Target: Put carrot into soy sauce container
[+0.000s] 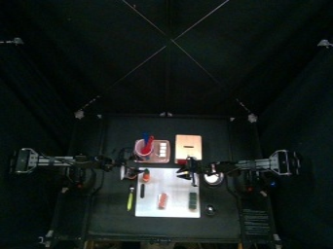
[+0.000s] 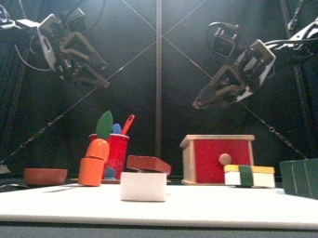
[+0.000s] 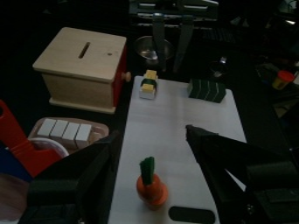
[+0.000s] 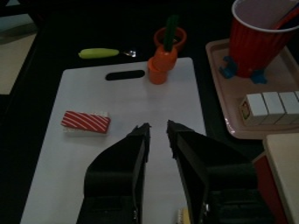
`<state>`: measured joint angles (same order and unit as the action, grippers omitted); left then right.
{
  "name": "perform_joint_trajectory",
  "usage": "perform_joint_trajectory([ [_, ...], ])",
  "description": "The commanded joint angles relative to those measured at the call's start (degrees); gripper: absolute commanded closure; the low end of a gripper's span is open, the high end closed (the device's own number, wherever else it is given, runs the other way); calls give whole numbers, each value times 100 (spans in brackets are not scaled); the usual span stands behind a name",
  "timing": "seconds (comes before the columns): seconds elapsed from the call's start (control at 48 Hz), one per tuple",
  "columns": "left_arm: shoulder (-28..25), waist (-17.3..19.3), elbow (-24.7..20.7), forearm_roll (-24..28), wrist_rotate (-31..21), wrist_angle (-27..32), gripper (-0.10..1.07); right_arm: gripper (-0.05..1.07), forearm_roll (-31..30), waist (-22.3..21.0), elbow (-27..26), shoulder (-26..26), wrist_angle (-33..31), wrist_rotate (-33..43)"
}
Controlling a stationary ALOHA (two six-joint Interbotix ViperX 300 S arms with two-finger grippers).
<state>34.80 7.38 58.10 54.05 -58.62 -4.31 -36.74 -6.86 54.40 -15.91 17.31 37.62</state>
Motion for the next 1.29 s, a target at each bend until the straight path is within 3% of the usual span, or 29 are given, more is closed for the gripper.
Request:
perform_joint_trajectory([
  [0.0, -9, 44, -79, 9, 9, -18, 3, 37, 9, 9, -114, -132, 18, -9],
  [0.333, -9, -62, 193, -97, -26, 79, 2, 37, 141, -9, -158, -158, -70, 18],
  [0.542, -9, -264, 896, -1063, 0, 281, 2, 37, 325, 35, -255, -176, -281, 18],
  [0.792, -141, -272, 940, -1134, 220, -62, 2, 37, 352, 141, -387, -176, -413, 26],
  [0.938, -686, -272, 800, -1222, 387, -422, 2, 37, 448, 158, -378, -167, -422, 26],
  [1.271, -2355, -246, 0, -1336, 668, -360, 2, 37, 510, 176, -299, -176, -422, 26],
])
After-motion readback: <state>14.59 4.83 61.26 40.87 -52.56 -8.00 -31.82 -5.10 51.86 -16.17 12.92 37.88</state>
